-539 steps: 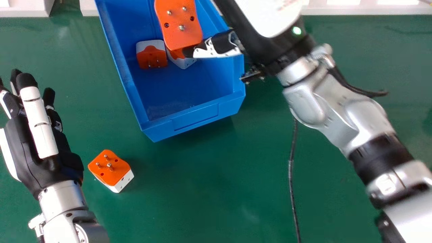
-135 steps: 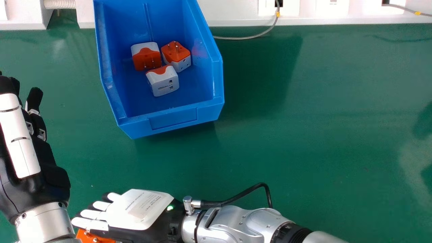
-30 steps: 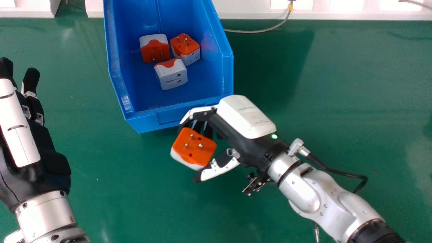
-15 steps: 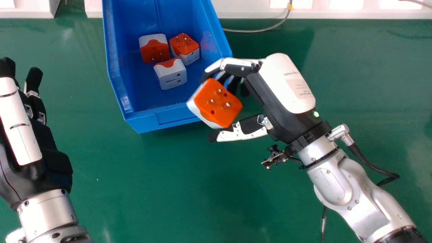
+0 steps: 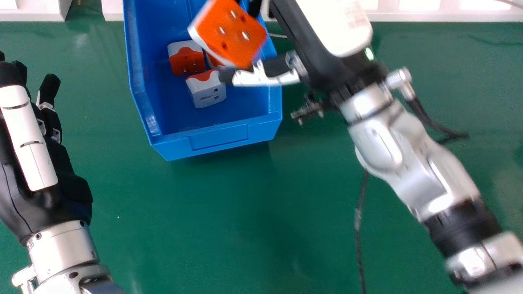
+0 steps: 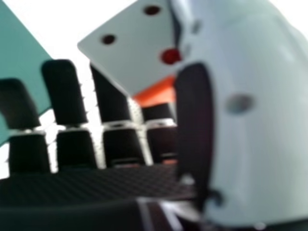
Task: Pick all objects and put in blue box
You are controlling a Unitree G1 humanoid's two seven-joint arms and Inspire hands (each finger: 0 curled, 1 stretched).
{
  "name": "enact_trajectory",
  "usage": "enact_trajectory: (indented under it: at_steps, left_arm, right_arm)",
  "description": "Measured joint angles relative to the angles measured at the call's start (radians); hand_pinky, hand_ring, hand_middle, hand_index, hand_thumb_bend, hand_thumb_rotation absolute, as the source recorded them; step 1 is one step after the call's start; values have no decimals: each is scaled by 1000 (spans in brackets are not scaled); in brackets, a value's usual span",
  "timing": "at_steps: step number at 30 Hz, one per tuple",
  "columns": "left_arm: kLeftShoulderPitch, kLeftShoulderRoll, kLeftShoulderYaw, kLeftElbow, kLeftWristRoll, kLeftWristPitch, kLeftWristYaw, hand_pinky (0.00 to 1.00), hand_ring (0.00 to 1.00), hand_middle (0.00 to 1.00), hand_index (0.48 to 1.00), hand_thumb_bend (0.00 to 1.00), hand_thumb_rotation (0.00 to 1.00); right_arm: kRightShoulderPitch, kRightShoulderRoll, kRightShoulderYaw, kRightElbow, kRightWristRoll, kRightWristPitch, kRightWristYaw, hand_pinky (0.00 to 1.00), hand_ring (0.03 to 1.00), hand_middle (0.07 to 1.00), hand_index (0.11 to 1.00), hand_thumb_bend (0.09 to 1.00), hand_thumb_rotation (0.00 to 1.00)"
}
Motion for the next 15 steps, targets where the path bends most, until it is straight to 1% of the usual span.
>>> enact_trajectory:
  at_steps: [1, 2, 4, 6, 7, 8, 9, 10, 13, 15]
  left_arm:
    - [0, 0, 3, 1, 0, 0, 1, 905, 991, 1000, 1000, 640, 759]
    - [-1, 0, 1, 3, 0, 0, 1, 906, 992, 1000, 1000, 639, 759]
    - [-3, 0, -4, 6, -2, 0, -1, 913, 997, 1000, 1000, 636, 749]
    - [-3, 0, -1, 7, -3, -1, -1, 914, 998, 1000, 1000, 636, 748]
    - [-3, 0, 0, 7, -3, -4, -1, 915, 998, 1000, 1000, 637, 749]
    - [-4, -1, 1, 8, -3, -8, -1, 917, 999, 1000, 1000, 634, 756]
    - [-6, -1, 1, 8, -3, -11, -1, 915, 998, 1000, 1000, 634, 758]
    - [-7, -1, -2, 10, -3, -13, -1, 915, 998, 1000, 1000, 634, 758]
    - [-7, -1, -2, 12, -2, -21, -2, 919, 999, 1000, 1000, 623, 764]
    - [-6, -1, -3, 12, -1, -22, -2, 921, 1000, 1000, 1000, 621, 769]
  right_arm:
    - [-43, 17, 15, 75, -10, 2, -20, 315, 414, 524, 491, 496, 0]
    - [-97, 31, 31, 169, -29, 15, -28, 321, 419, 527, 486, 496, 0]
    - [-203, 66, 53, 365, -37, 53, -38, 339, 446, 539, 461, 496, 0]
    - [-273, 93, 66, 485, -38, 82, -55, 338, 444, 532, 470, 496, 0]
    - [-302, 105, 80, 534, -41, 90, -78, 338, 441, 521, 483, 496, 0]
    - [-338, 124, 93, 587, -49, 107, -94, 317, 427, 506, 520, 493, 0]
    - [-367, 136, 103, 631, -54, 122, -108, 304, 423, 509, 535, 491, 0]
    - [-393, 153, 113, 673, -56, 138, -119, 304, 423, 509, 535, 491, 0]
    - [-431, 187, 135, 745, -57, 161, -140, 289, 425, 527, 544, 488, 0]
    - [-441, 198, 148, 766, -57, 178, -146, 284, 428, 533, 553, 487, 0]
